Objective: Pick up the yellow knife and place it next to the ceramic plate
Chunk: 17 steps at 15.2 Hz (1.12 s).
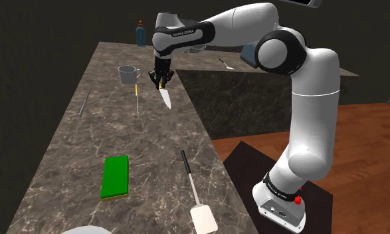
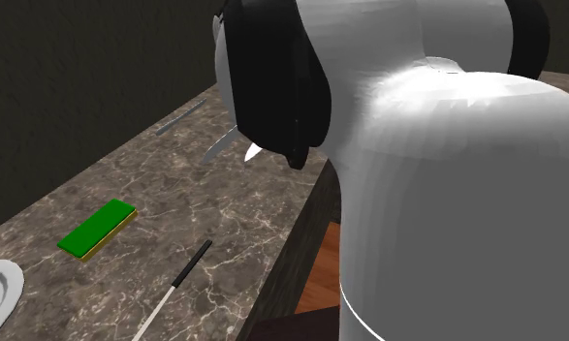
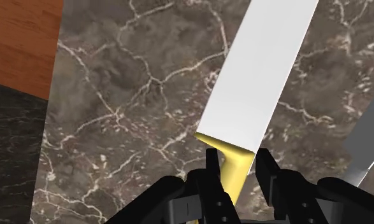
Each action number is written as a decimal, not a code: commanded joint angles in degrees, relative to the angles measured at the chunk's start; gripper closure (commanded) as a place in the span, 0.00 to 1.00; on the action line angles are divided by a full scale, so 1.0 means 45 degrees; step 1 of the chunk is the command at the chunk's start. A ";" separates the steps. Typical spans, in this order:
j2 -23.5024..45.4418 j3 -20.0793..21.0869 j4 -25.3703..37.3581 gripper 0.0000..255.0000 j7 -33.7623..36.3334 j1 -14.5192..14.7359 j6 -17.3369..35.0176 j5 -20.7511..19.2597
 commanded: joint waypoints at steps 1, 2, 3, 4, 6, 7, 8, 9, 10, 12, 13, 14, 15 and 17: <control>-0.0078 0.0003 0.0240 1.00 0.0009 0.0006 -0.0323 0.0000; -0.0114 0.0003 0.0358 1.00 0.0010 0.0006 -0.0477 0.0000; -0.0122 0.0003 0.0374 1.00 0.0010 0.0006 -0.0501 0.0000; -0.0551 0.0046 -0.0286 1.00 0.0192 0.0137 -0.0270 -0.0028; -0.1361 0.0143 -0.1504 1.00 0.0570 0.0399 0.0141 -0.0083; -0.1742 0.0198 -0.2068 1.00 0.0767 0.0530 0.0323 -0.0109; -0.2111 0.0258 -0.2605 1.00 0.0968 0.0660 0.0491 -0.0135; -0.2468 0.0323 -0.3117 1.00 0.1175 0.0789 0.0647 -0.0159; -0.2813 0.0393 -0.3607 1.00 0.1387 0.0918 0.0790 -0.0182; -0.3474 0.0551 -0.4524 1.00 0.1823 0.1173 0.1046 -0.0221; -0.3790 0.0636 -0.4953 1.00 0.2047 0.1301 0.1158 -0.0237; -0.4097 0.0728 -0.5365 1.00 0.2275 0.1428 0.1262 -0.0250; -0.4395 0.0824 -0.5760 1.00 0.2507 0.1555 0.1356 -0.0259; -0.4966 0.1034 -0.6499 1.00 0.2981 0.1809 0.1521 -0.0267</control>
